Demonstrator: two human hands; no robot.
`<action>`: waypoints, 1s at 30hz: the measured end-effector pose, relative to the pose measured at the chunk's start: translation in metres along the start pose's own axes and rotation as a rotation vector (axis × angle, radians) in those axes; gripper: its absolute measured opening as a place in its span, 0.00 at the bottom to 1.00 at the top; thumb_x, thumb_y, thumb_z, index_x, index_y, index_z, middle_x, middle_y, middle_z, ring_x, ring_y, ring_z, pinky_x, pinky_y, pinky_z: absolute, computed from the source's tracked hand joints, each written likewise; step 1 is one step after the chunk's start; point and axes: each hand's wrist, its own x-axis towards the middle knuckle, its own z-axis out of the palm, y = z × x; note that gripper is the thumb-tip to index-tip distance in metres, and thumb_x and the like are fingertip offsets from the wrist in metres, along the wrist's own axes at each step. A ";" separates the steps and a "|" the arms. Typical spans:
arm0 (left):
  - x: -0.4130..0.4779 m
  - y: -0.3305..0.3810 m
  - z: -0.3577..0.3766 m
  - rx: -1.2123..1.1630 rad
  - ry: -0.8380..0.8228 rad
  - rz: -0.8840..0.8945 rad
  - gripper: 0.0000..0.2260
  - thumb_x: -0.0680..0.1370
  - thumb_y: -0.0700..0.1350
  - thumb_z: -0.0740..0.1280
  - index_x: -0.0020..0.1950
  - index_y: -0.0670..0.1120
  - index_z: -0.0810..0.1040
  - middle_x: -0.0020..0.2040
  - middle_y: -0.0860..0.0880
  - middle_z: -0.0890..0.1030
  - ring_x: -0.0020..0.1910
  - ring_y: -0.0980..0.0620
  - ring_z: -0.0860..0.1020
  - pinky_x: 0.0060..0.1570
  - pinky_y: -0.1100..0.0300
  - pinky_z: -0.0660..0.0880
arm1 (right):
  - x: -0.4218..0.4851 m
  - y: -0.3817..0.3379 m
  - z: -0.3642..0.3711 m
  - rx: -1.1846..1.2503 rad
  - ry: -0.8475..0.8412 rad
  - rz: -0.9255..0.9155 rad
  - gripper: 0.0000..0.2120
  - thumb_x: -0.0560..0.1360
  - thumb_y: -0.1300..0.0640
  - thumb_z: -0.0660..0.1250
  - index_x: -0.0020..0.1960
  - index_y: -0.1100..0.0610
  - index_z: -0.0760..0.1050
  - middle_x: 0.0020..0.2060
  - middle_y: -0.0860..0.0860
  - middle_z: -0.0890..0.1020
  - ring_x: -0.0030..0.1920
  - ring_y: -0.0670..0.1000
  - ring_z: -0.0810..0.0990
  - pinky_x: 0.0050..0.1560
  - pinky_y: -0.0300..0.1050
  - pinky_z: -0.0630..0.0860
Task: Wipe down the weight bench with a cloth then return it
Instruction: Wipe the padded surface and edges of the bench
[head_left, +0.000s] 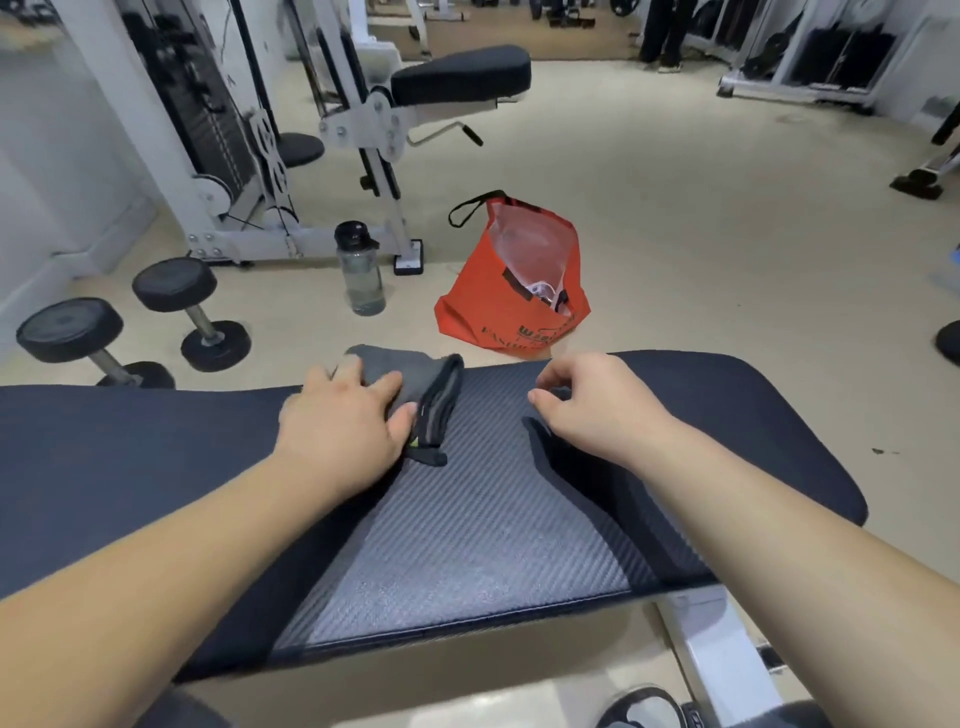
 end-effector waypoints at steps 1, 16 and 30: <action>-0.003 0.004 -0.001 0.020 -0.002 -0.019 0.25 0.81 0.65 0.49 0.74 0.57 0.68 0.64 0.45 0.71 0.62 0.39 0.70 0.53 0.45 0.77 | 0.001 -0.004 0.001 -0.013 -0.006 -0.011 0.11 0.78 0.46 0.68 0.56 0.50 0.83 0.55 0.48 0.84 0.58 0.52 0.81 0.58 0.53 0.81; -0.084 -0.083 -0.011 0.034 -0.124 -0.135 0.25 0.80 0.67 0.50 0.69 0.55 0.69 0.59 0.48 0.70 0.59 0.45 0.72 0.51 0.49 0.78 | 0.023 -0.112 0.062 -0.322 -0.213 -0.152 0.23 0.77 0.39 0.68 0.66 0.51 0.77 0.63 0.53 0.73 0.67 0.57 0.71 0.58 0.55 0.75; -0.041 -0.052 -0.002 -0.088 -0.036 -0.141 0.29 0.81 0.64 0.52 0.75 0.48 0.67 0.63 0.45 0.68 0.63 0.42 0.70 0.48 0.48 0.72 | 0.032 -0.076 0.044 -0.105 -0.003 -0.113 0.11 0.80 0.53 0.63 0.58 0.51 0.83 0.55 0.50 0.83 0.59 0.54 0.80 0.58 0.55 0.79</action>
